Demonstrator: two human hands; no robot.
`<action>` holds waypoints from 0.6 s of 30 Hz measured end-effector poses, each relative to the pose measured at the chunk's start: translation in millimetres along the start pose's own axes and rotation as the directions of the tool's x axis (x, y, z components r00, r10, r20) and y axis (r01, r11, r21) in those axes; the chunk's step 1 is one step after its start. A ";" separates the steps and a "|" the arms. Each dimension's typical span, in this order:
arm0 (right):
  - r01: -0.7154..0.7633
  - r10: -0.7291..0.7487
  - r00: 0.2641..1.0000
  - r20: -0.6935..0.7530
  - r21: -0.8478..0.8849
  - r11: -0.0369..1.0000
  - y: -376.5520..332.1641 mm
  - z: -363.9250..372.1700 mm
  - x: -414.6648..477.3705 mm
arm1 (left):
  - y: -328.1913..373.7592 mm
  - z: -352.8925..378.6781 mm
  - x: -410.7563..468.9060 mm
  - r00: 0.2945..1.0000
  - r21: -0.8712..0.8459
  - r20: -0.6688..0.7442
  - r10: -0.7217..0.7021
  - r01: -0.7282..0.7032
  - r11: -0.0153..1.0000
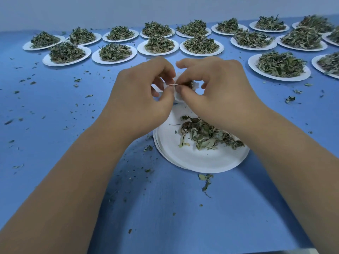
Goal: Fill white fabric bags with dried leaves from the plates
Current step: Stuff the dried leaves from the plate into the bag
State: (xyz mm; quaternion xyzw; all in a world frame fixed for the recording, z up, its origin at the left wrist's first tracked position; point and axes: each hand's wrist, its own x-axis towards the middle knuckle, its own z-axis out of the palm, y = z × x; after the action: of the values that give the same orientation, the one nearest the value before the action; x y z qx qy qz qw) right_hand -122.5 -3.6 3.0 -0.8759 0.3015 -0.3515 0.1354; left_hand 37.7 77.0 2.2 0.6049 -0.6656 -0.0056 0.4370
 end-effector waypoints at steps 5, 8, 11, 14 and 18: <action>0.009 -0.009 1.000 0.018 -0.009 1.000 1.5 1.1 0.2 | 0.7 0.9 0.0 1.000 0.011 0.014 -0.014 0.014 1.000; 0.023 -0.022 0.999 0.033 -0.026 0.999 2.8 0.8 -0.2 | -2.6 1.2 0.2 1.000 0.050 0.002 0.001 -0.001 0.999; 0.020 -0.016 0.997 0.072 -0.062 0.998 4.3 0.6 -0.8 | -3.9 0.2 1.0 0.999 0.050 -0.048 -0.015 0.018 0.999; -0.001 0.007 0.997 0.080 -0.083 0.997 4.5 0.8 -1.0 | -4.4 -1.6 3.3 0.990 -0.125 -0.069 -0.122 0.113 0.986; 0.025 0.000 0.992 0.125 -0.198 0.980 1.2 -4.2 -0.1 | -3.4 -3.5 7.3 0.955 -0.503 -0.012 -0.298 0.251 0.827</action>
State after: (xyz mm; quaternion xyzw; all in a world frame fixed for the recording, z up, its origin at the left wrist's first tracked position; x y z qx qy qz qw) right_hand -125.9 -4.5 5.5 -0.9071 0.3205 -0.2653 0.0634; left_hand 43.4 71.9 6.8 0.5614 -0.5273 -0.2117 0.6017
